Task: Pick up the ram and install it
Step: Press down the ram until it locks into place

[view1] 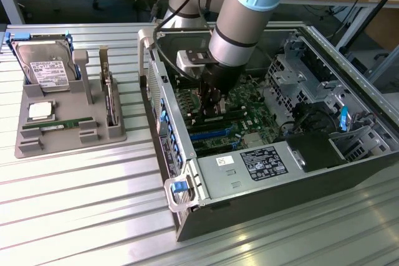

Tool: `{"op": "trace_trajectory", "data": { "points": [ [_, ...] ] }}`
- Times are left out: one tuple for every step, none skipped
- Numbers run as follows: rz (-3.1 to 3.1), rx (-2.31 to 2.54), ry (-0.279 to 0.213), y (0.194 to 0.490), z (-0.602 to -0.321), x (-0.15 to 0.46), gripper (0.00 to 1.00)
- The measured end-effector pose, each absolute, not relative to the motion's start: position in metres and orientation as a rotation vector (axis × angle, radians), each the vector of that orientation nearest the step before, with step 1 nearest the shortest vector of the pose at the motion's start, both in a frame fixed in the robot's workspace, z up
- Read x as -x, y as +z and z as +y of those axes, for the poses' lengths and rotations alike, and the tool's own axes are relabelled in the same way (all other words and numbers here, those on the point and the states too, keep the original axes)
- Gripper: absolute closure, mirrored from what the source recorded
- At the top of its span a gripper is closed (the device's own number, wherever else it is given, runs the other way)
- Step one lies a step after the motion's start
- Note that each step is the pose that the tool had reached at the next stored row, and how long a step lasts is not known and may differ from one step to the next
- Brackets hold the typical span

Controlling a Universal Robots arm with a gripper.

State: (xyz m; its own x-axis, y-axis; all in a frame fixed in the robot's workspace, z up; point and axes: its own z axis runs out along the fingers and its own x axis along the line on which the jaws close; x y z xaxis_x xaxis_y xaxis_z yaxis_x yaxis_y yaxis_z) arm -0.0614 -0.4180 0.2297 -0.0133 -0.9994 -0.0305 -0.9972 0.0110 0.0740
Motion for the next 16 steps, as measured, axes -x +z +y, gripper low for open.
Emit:
{"op": "trace_trajectory", "data": {
  "points": [
    [-2.212, -2.185, -0.116, 0.230, -0.418, 0.061, 0.90],
    [-2.214, -2.187, -0.117, 0.233, -0.418, 0.061, 0.90],
    [-2.212, -2.186, -0.116, 0.244, -0.418, 0.061, 0.90],
    [-2.212, -2.186, -0.116, 0.245, -0.418, 0.058, 0.90],
    [-2.211, -2.185, -0.118, 0.245, -0.419, 0.050, 0.90],
    [-2.209, -2.182, -0.123, 0.245, -0.419, 0.043, 0.90],
    [-2.207, -2.180, -0.129, 0.245, -0.419, 0.035, 0.90],
    [-2.204, -2.177, -0.133, 0.245, -0.419, 0.028, 0.90],
    [-2.200, -2.173, -0.141, 0.245, -0.419, 0.017, 0.90],
    [-2.199, -2.171, -0.144, 0.245, -0.420, 0.012, 0.90],
    [-2.197, -2.170, -0.147, 0.245, -0.420, 0.007, 0.90],
    [-2.193, -2.165, -0.157, 0.245, -0.420, -0.009, 0.90],
    [-2.191, -2.163, -0.160, 0.245, -0.420, -0.014, 0.90],
    [-2.189, -2.161, -0.164, 0.245, -0.420, -0.020, 0.90],
    [-2.184, -2.156, -0.174, 0.245, -0.420, -0.035, 0.90],
    [-2.178, -2.150, -0.185, 0.245, -0.420, -0.055, 0.90]
  ]
}}
